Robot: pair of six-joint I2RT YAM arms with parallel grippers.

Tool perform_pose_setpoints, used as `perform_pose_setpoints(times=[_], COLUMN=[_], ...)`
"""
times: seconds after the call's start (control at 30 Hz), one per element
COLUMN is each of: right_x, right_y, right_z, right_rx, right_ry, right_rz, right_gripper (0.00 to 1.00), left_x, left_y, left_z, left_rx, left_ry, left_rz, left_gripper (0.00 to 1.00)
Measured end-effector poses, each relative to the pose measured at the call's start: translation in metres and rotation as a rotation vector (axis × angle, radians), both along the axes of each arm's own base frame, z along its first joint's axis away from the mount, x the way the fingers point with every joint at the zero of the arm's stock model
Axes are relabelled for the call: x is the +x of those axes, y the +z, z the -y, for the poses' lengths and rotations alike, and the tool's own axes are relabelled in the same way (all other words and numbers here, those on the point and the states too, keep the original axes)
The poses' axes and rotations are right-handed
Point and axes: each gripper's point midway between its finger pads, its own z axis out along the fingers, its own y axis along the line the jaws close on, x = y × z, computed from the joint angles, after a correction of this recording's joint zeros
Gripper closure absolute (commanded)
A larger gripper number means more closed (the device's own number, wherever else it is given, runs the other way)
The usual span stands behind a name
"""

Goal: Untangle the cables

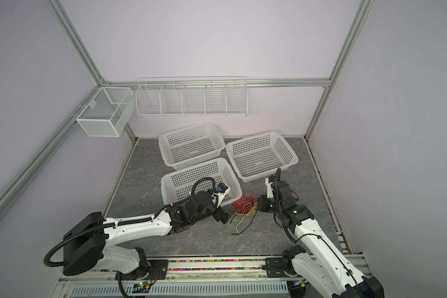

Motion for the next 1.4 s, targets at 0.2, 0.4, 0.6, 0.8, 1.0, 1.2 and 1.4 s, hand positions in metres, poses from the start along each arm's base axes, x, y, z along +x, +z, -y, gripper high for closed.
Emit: perform_pose_setpoints(times=[0.2,0.4,0.6,0.8,1.0,1.2,1.4], right_x=[0.006,0.01,0.011,0.021,0.021,0.002,-0.005], right_y=[0.062,0.106,0.116,0.095,0.046,0.009,0.007], right_z=[-0.007,-0.011,-0.015,0.006,0.043,0.06,0.074], right_rx=[0.059,0.082,0.088,-0.011,-0.126,-0.169,-0.171], right_ry=[0.037,0.066,0.096,-0.017,-0.182,-0.233,-0.281], right_rz=[0.165,0.275,0.297,0.238,0.099,-0.005,-0.002], right_gripper=[0.93,0.93,0.93,0.84,0.72,0.55,0.53], left_x=[0.003,0.007,0.016,0.028,0.029,0.029,0.027], left_y=[0.013,0.029,0.042,0.056,0.052,0.051,0.05], left_z=[0.011,0.02,0.03,0.042,0.045,0.044,0.045], left_rx=[-0.023,-0.054,-0.07,-0.091,-0.089,-0.09,-0.096], left_ry=[-0.021,-0.029,-0.03,-0.031,-0.046,-0.051,-0.059], left_rz=[0.023,0.058,0.091,0.115,0.105,0.1,0.085], left_gripper=[0.01,0.01,0.01,0.01,0.01,0.01,0.01])
